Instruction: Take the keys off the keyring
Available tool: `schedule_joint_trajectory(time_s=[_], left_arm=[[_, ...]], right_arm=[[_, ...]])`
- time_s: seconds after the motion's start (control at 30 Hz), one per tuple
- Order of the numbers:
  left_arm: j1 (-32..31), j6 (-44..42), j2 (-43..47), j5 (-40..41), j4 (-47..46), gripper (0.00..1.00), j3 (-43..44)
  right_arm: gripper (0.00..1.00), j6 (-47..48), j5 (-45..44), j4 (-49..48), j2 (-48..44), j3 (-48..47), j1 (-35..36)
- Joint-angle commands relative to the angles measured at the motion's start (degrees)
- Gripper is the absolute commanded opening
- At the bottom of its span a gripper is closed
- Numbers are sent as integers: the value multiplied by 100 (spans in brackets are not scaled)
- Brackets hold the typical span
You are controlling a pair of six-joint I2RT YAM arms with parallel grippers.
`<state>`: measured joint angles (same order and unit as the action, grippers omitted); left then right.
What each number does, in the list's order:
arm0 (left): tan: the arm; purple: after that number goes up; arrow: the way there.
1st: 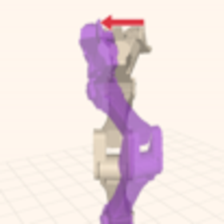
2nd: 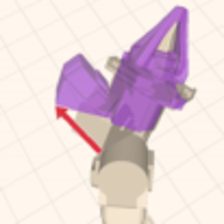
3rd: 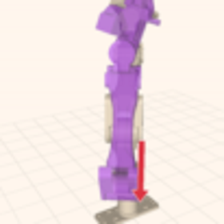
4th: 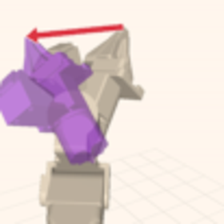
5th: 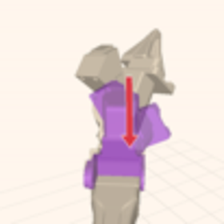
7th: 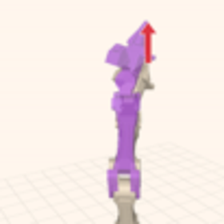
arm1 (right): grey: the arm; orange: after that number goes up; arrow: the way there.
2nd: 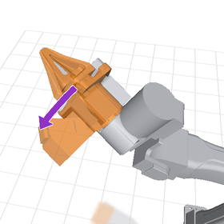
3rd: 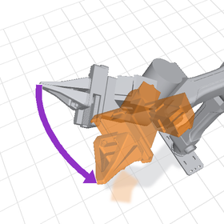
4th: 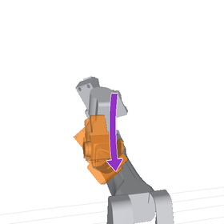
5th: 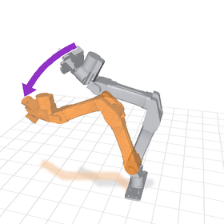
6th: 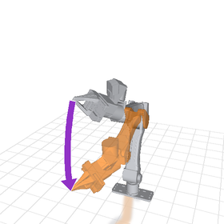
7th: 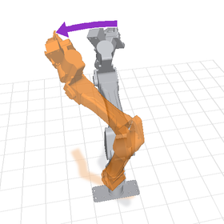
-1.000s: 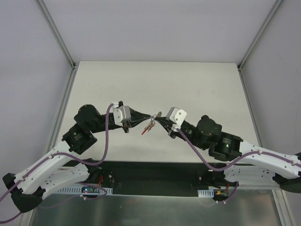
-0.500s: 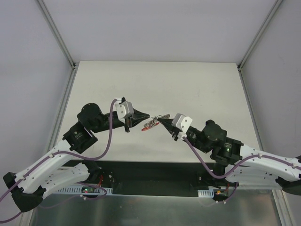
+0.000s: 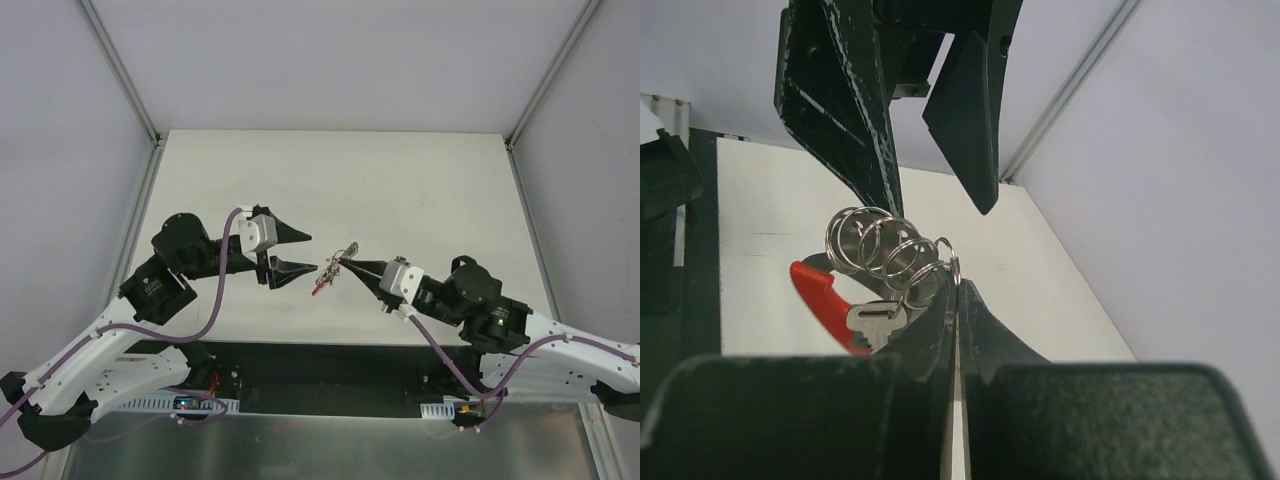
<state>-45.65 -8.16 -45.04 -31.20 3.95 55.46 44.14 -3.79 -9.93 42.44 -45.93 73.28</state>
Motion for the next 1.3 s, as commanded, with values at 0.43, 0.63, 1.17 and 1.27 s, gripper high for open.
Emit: schedule_joint_trajectory(time_s=[0.43,0.63,1.17,1.27], left_arm=[[21,262,451,-1530,54,54,185],[21,26,733,-977,36,52,-105],[1602,1105,30,-746,-973,54,-685],[1910,1510,-136,-1273,-1518,55,-747]], right_arm=[[1,86,1794,-17,54,-486,-112],[0,209,1522,18,212,-435,-112],[1,95,4022,-263,713,-162,-2914],[1,-71,4928,-360,854,-223,-3442]])
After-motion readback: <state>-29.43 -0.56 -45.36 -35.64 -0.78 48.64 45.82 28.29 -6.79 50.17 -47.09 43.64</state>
